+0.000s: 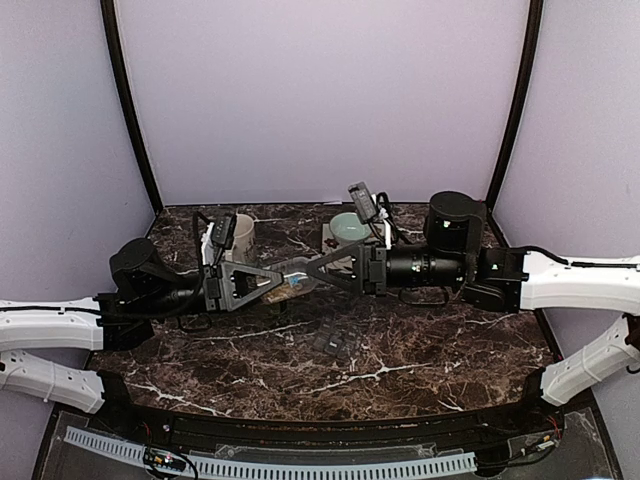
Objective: Sort the pills into containers
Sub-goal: Unscrew the lid of the pill bottle.
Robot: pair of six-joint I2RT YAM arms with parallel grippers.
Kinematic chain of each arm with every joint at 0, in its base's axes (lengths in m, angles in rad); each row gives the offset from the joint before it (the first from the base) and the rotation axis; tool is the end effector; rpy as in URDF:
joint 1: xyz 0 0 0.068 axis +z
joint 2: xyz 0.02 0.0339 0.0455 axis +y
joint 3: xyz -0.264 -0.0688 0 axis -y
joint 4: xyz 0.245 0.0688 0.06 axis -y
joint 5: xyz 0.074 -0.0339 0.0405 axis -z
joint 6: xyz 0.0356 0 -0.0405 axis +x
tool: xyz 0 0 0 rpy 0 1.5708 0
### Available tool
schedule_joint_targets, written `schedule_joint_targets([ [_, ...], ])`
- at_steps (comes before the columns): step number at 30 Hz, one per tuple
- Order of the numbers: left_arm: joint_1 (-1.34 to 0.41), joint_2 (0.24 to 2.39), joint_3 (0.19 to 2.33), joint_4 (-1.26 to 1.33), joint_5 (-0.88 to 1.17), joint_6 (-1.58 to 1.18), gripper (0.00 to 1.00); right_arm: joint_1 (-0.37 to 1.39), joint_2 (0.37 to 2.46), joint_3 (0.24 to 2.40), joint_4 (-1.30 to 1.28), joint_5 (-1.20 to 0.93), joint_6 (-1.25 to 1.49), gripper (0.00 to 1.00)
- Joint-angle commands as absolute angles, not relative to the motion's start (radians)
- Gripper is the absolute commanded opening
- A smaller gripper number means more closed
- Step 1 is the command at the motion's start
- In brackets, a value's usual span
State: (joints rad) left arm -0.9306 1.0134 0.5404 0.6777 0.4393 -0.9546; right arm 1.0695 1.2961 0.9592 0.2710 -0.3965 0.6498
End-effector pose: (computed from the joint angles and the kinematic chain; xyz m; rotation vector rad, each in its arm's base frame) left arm 0.1251 -0.1933 0.3009 0.4219 1.6135 -1.8102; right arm 0.1350 0.2750 0.3362 -0.7349 1.7589 1.5744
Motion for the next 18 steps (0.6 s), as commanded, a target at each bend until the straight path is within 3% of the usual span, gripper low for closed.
schedule_joint_targets([
  [1,-0.904,1.036,0.549,0.731,0.386,-0.992,0.18,1.077,1.284,0.953,0.109,-0.341,0.525,0.06],
  [5,-0.904,1.056,0.561,0.712,0.398,-0.976,0.18,1.073,1.267,0.957,0.121,-0.34,0.557,0.41],
  [8,-0.904,1.063,0.58,0.675,0.4,-0.95,0.18,1.068,1.245,0.954,0.128,-0.343,0.576,0.61],
  [12,-0.901,1.073,0.596,0.638,0.409,-0.919,0.18,1.053,1.21,0.954,0.126,-0.354,0.601,0.72],
  [18,-0.899,1.096,0.607,0.639,0.443,-0.905,0.17,1.032,1.181,0.959,0.111,-0.36,0.628,0.8],
])
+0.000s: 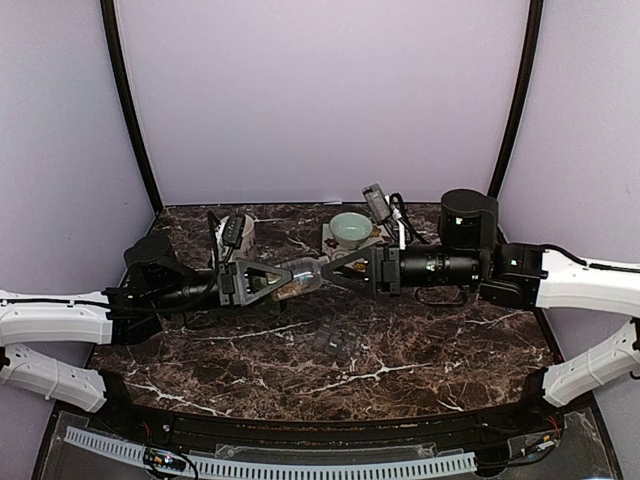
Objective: Sort the pills into containers
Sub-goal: Unscrew the lid of the pill bottle.
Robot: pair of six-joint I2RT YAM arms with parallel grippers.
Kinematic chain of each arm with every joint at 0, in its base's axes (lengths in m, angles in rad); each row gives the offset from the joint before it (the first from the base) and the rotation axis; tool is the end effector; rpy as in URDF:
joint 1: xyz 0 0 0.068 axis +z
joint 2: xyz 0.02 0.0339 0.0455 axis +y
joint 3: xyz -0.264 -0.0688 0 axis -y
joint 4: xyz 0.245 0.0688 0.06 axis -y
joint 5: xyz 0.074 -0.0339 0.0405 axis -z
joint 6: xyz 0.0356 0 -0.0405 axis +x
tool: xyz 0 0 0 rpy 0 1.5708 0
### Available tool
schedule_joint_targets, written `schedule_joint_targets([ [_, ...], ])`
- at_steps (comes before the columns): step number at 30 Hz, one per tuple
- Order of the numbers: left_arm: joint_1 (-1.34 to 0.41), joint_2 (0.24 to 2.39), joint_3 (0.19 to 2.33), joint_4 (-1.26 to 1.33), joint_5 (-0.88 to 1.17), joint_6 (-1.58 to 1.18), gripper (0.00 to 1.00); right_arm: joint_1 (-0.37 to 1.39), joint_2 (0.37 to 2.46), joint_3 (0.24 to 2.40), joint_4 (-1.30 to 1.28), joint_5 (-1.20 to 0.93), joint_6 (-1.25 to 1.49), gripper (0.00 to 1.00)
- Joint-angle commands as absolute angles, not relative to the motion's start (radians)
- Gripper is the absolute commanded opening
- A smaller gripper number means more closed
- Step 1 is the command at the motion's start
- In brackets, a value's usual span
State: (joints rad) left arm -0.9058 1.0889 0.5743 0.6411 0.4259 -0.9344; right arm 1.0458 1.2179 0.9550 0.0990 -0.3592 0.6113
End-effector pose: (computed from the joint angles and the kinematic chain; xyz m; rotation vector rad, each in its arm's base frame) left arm 0.1402 -0.2027 0.2925 0.3900 1.6930 -1.7450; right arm 0.1329 0.2545 0.3380 -0.7182 1.8514 1.4677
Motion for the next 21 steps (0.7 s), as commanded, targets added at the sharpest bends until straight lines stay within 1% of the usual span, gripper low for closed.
schedule_joint_targets([
  [1,-0.899,1.1,0.61,0.64,0.451,-0.9,0.17,1.028,1.177,0.957,0.107,-0.36,0.635,0.8],
  [11,-0.858,1.129,0.674,0.612,0.651,-0.858,0.17,0.987,1.167,0.964,-0.009,-0.378,0.698,0.79],
  [16,-0.839,1.167,0.724,0.556,0.77,-0.84,0.15,0.985,1.166,0.951,-0.005,-0.415,0.719,0.78],
  [21,-0.815,1.178,0.741,0.525,0.819,-0.828,0.11,0.983,1.161,0.941,0.038,-0.459,0.762,0.77],
])
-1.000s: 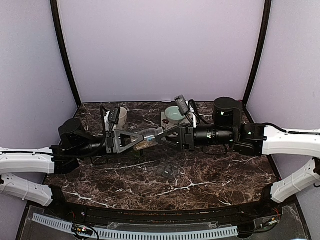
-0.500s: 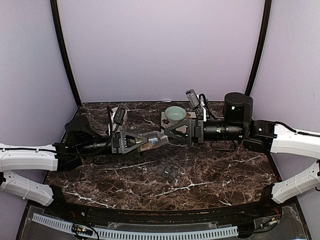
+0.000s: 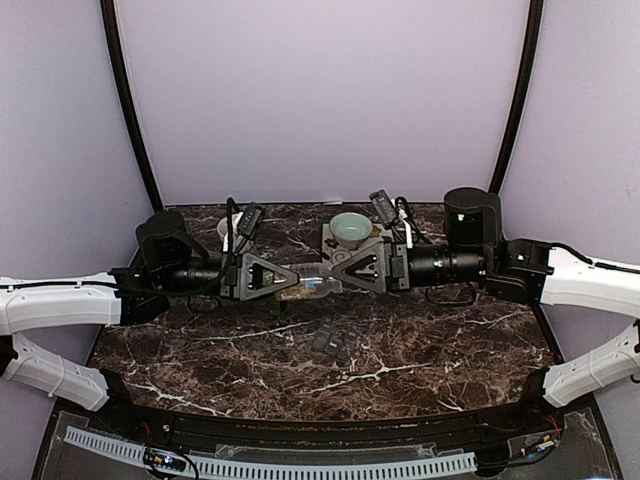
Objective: Sort the pills into containers
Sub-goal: Unscrew the lid of the pill bottle.
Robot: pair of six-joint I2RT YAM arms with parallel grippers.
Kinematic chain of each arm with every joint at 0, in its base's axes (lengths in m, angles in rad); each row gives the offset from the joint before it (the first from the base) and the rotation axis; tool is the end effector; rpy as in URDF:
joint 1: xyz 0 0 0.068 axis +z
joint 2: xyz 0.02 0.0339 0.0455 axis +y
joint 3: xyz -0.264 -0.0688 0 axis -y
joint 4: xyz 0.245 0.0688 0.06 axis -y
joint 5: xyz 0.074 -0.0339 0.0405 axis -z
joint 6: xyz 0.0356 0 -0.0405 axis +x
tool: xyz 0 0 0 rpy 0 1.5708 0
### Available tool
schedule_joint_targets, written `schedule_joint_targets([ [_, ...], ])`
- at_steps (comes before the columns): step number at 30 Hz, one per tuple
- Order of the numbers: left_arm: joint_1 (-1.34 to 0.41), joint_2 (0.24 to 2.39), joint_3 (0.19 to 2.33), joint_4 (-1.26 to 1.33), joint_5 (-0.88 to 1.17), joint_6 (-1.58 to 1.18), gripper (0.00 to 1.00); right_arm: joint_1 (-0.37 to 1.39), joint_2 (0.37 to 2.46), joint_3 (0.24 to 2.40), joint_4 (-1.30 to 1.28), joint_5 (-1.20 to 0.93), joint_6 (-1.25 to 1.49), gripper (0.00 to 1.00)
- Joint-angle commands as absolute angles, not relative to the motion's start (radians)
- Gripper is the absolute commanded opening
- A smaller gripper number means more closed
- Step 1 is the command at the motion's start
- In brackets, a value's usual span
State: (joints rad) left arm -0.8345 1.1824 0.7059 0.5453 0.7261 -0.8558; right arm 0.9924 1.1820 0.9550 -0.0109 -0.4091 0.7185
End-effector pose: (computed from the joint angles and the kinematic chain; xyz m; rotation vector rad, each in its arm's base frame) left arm 0.1609 -0.2127 0.3057 0.6805 1.7245 -1.8090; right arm 0.1389 0.2387 0.3360 -0.6164 2.0019 1.5086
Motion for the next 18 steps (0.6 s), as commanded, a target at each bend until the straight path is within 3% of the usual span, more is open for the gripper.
schedule_joint_targets([
  [1,-0.81,1.179,0.742,0.523,0.83,-0.829,0.11,0.983,1.161,0.94,0.043,-0.467,0.774,0.76],
  [12,-0.775,1.199,0.783,0.485,0.905,-0.818,0.1,0.986,1.188,0.936,0.071,-0.531,0.809,0.66],
  [18,-0.774,1.219,0.796,0.484,0.933,-0.819,0.1,0.998,1.218,0.947,0.09,-0.541,0.819,0.65],
])
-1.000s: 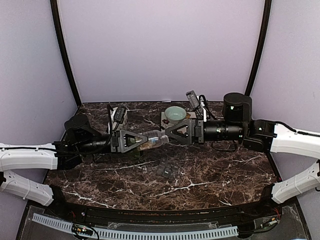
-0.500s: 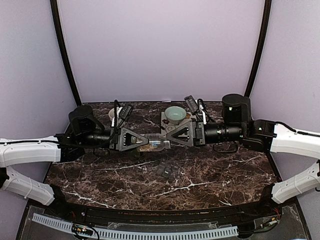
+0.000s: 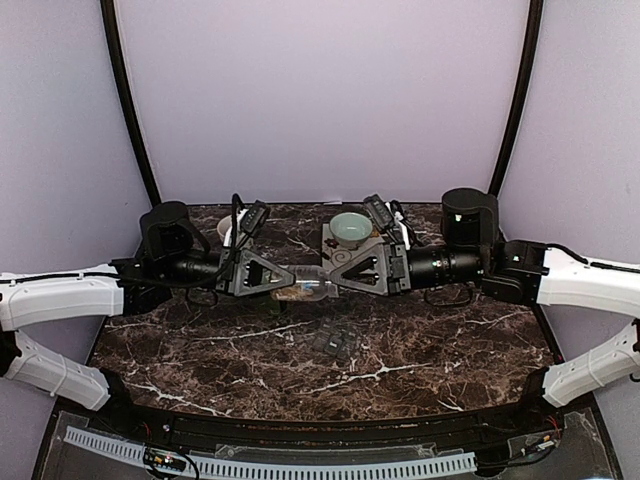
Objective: Sort the pills into containers
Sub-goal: Unscrew the lid of the pill bottle.
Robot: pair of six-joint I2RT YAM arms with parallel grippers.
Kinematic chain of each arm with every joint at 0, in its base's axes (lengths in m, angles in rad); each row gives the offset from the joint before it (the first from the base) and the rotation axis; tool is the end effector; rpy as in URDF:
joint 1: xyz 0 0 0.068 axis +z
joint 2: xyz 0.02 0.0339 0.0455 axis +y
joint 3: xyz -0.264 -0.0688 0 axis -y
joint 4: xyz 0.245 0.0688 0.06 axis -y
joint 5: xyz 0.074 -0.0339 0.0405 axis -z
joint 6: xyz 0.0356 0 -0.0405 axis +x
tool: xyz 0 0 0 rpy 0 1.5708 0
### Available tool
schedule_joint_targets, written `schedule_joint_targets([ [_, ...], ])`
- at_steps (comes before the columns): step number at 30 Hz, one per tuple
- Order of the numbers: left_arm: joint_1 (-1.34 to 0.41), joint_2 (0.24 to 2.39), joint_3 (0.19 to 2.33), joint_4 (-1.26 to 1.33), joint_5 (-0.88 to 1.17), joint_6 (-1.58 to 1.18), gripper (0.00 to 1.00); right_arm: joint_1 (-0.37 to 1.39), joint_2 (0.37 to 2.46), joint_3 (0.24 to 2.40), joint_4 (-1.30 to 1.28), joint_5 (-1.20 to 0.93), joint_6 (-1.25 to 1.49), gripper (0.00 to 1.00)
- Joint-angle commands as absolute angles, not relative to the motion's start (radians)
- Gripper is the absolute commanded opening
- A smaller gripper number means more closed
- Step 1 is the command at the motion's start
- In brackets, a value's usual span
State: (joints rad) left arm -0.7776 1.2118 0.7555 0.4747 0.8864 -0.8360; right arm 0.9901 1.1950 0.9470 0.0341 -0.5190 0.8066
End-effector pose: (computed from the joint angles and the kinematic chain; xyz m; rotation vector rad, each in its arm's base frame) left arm 0.1731 -0.2092 0.3084 0.7911 1.7659 -1.8534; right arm 0.1377 0.2420 0.3348 -0.6337 2.0299 1.6552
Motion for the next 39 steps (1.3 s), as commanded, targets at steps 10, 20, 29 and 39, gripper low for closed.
schedule_joint_targets([
  [10,-0.767,1.23,0.807,0.48,0.952,-0.813,0.08,1.009,1.242,0.964,0.095,-0.542,0.818,0.47],
  [20,-0.754,1.235,0.795,0.534,0.968,-0.859,0.03,1.021,1.257,1.013,0.023,-0.552,0.756,0.0],
  [29,-0.753,1.254,0.803,0.597,0.991,-0.949,0.01,1.046,1.233,1.095,-0.145,-0.451,0.477,0.0],
  [39,-0.754,1.266,0.772,0.755,1.015,-1.098,0.01,1.094,1.221,1.146,-0.322,-0.248,0.163,0.0],
])
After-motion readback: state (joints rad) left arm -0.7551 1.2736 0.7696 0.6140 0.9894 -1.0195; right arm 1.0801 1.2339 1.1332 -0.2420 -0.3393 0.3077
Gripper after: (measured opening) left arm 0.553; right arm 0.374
